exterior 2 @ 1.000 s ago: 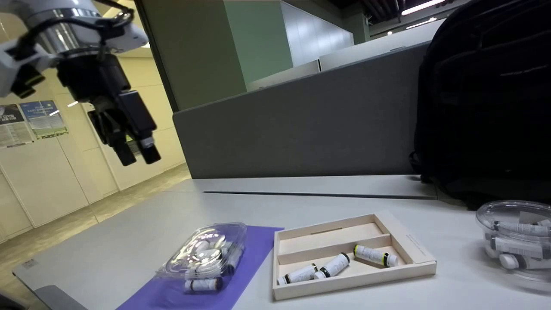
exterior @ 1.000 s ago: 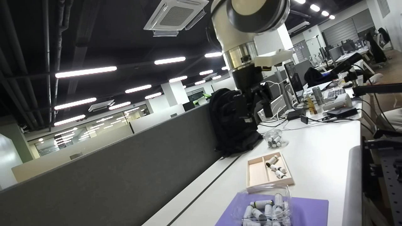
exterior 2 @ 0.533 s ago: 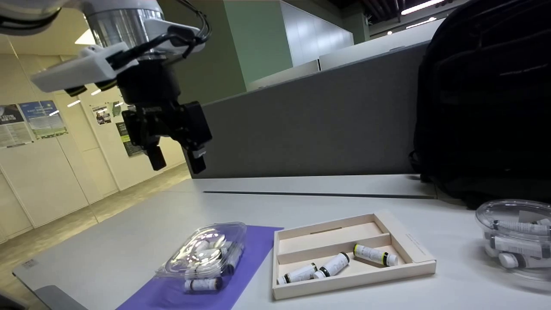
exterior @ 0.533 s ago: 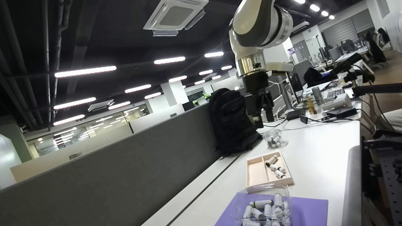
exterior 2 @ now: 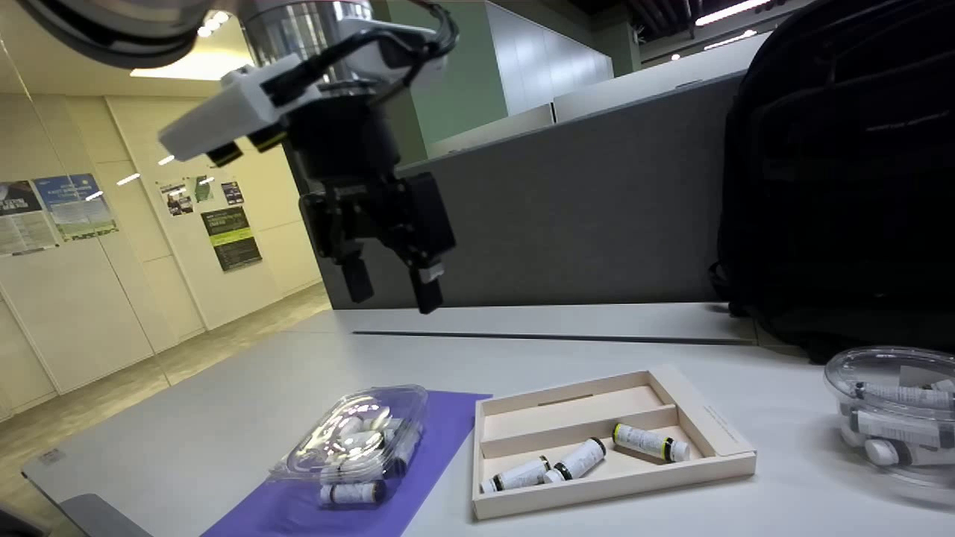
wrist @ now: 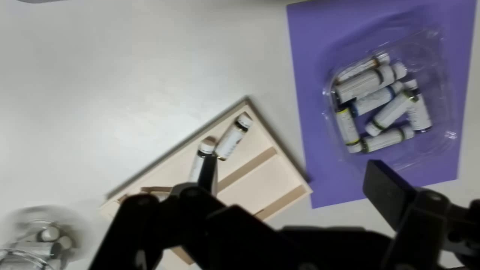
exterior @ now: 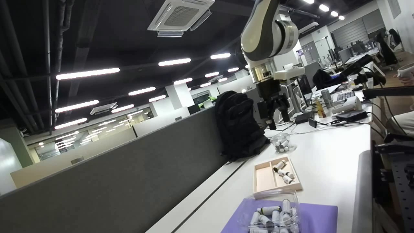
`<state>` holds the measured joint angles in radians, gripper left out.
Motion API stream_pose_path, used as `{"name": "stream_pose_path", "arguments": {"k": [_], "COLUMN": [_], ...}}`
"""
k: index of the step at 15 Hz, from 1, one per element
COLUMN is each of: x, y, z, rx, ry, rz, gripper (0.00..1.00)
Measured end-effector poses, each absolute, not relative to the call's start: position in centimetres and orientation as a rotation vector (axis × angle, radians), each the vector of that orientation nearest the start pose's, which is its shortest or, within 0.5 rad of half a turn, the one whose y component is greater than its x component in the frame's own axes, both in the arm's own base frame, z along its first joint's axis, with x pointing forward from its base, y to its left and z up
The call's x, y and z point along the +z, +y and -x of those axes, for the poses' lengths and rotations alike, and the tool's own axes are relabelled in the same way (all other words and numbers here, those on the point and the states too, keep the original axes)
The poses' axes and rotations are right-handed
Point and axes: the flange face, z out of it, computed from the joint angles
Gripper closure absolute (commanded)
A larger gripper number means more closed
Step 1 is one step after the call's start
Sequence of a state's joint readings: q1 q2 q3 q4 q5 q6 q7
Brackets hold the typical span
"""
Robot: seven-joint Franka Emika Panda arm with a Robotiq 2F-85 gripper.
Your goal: Remove one bottle from the tray and place it on the table
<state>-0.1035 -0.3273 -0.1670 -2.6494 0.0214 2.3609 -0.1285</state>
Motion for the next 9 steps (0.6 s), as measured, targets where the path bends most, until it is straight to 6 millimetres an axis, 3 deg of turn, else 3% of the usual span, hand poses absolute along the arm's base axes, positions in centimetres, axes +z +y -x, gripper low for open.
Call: {"name": "stream_pose_path", "arguments": {"k": [3,5,9], "x": [32.6,30.4,26.8], "y": [-15.2,-17.2,-17.0], "z": [-41.2,-43.0,-48.6], "rx": [-0.003,0.043,0.071], "ry": [0.419,0.539,0.636], "rz": [3.104,3.109,3.135], "gripper": [0.00,0.00,0.00]}}
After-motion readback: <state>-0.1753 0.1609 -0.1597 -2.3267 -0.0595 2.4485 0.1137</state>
